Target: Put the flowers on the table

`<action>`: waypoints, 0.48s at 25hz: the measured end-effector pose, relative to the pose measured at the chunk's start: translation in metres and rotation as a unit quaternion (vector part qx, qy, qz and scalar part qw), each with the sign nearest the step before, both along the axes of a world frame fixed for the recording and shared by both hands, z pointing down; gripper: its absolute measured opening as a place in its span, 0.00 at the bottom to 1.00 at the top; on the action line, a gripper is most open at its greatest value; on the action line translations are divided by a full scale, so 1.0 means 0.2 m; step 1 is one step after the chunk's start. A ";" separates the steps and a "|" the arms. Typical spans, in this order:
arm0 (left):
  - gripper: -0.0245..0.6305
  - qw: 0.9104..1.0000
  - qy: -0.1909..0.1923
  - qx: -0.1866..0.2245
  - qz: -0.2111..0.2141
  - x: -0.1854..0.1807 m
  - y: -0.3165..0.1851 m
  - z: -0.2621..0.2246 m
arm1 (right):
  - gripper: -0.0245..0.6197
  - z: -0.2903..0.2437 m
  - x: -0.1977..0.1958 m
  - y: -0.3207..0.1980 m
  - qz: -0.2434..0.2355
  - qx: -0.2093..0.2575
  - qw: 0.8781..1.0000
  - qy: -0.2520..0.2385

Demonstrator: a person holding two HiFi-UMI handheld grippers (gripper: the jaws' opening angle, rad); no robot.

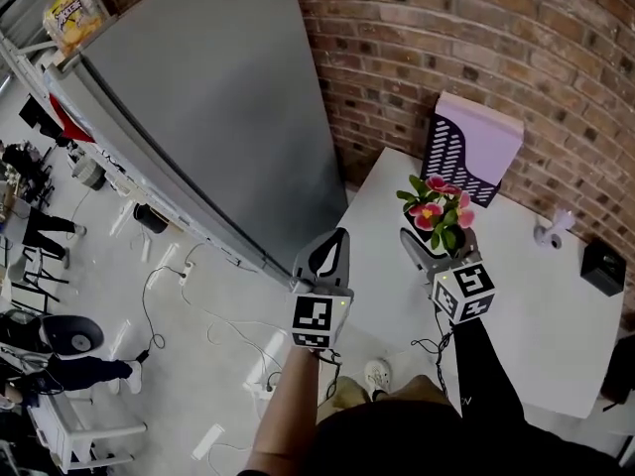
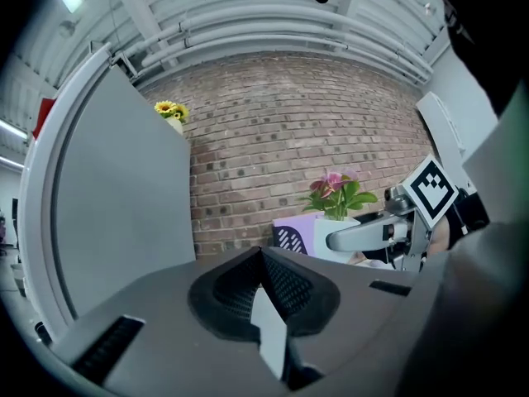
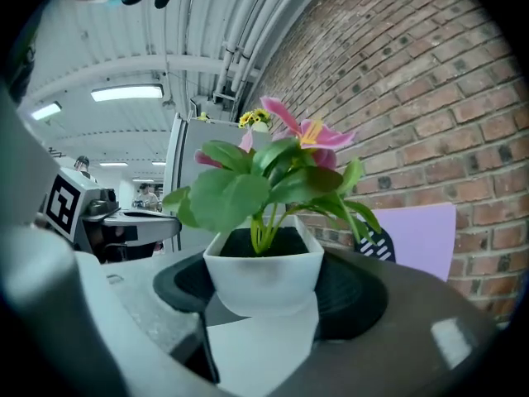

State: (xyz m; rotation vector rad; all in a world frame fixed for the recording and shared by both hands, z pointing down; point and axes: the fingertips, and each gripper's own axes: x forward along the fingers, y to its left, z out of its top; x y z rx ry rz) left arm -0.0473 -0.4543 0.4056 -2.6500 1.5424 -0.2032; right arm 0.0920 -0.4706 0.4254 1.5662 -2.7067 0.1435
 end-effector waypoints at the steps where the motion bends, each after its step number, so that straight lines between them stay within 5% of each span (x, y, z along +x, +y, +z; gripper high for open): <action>1: 0.05 1.000 0.002 -0.003 0.001 0.00 -0.02 0.01 | 0.56 0.02 -0.01 -0.02 -0.002 -0.005 1.000 0.000; 7: 0.05 1.000 0.003 -0.020 -0.004 0.02 -0.12 0.10 | 0.56 0.28 -0.08 -0.12 -0.037 -0.055 0.998 -0.017; 12: 0.05 0.999 0.001 -0.034 -0.022 -0.01 -0.16 0.20 | 0.56 0.57 -0.13 -0.13 -0.053 -0.077 0.995 0.026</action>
